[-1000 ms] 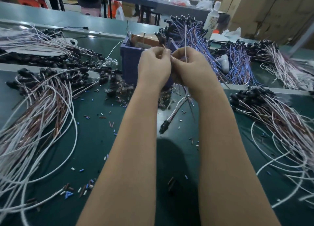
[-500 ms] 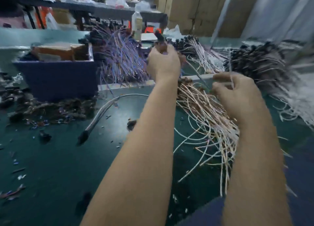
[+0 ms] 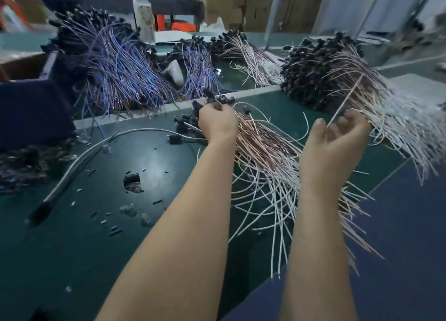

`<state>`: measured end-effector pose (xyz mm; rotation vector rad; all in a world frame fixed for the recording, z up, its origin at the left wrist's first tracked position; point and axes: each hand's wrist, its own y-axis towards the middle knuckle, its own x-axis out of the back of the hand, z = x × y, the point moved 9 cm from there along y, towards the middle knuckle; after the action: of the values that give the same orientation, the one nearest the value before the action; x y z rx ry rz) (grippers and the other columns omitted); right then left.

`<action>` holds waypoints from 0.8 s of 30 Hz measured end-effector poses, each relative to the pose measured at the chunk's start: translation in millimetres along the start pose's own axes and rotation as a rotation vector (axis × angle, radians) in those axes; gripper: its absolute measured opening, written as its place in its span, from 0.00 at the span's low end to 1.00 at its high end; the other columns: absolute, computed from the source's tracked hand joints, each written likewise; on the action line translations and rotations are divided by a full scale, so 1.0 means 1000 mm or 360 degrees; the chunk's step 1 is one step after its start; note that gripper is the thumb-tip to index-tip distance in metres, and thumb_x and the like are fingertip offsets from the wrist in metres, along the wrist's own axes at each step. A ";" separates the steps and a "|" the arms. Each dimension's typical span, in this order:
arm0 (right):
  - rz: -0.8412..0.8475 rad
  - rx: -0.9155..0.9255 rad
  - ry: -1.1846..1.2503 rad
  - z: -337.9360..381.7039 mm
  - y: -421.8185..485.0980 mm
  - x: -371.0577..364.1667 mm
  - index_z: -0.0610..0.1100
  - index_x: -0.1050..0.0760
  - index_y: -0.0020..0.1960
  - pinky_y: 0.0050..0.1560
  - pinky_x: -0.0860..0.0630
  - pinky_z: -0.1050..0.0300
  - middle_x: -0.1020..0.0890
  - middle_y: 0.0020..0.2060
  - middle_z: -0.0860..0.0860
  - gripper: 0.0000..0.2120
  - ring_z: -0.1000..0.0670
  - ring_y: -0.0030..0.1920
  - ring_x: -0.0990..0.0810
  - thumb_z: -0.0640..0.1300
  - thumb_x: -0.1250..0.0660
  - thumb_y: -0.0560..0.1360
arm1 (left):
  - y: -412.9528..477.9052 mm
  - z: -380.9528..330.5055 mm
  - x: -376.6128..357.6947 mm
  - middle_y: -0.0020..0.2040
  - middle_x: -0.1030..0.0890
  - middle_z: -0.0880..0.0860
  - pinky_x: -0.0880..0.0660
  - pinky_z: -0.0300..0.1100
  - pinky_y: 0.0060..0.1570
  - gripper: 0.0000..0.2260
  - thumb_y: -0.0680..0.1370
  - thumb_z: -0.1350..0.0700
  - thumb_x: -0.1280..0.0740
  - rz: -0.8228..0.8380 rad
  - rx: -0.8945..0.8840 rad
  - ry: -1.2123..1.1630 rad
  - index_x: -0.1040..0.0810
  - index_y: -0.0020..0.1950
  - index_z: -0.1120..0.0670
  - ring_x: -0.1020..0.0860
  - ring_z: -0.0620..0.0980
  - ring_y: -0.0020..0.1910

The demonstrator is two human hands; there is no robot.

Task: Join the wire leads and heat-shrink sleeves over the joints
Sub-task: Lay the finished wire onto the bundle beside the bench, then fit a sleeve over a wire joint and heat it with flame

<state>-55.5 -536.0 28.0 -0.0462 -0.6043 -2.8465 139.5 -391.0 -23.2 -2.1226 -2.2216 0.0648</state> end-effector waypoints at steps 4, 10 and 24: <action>0.0058 0.0019 -0.0342 -0.009 -0.005 -0.014 0.41 0.22 0.56 0.60 0.30 0.56 0.24 0.56 0.43 0.11 0.45 0.57 0.25 0.38 0.39 0.77 | -0.002 -0.004 -0.013 0.59 0.22 0.61 0.26 0.47 0.54 0.13 0.80 0.62 0.44 0.0189 -0.0059 0.0194 0.27 0.62 0.63 0.23 0.59 0.58; 0.0677 0.0014 -0.0411 -0.006 -0.028 -0.068 0.44 0.23 0.56 0.38 0.31 0.68 0.20 0.45 0.52 0.10 0.55 0.41 0.23 0.41 0.40 0.78 | -0.003 -0.014 0.007 0.63 0.28 0.59 0.26 0.47 0.55 0.15 0.79 0.61 0.43 0.0131 -0.0135 0.0113 0.28 0.65 0.59 0.25 0.53 0.53; 0.2097 0.0549 -0.0806 0.083 -0.219 -0.227 0.47 0.23 0.47 0.40 0.31 0.59 0.18 0.50 0.43 0.07 0.46 0.43 0.24 0.37 0.39 0.75 | 0.010 -0.049 0.224 0.43 0.22 0.53 0.29 0.43 0.45 0.06 0.78 0.62 0.40 -0.0394 -0.0269 -0.0487 0.24 0.49 0.57 0.26 0.50 0.42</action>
<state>113.2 -258.4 -0.7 -0.7861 -0.7442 -1.4233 143.6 -167.8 29.4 -2.0109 -2.7406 0.2083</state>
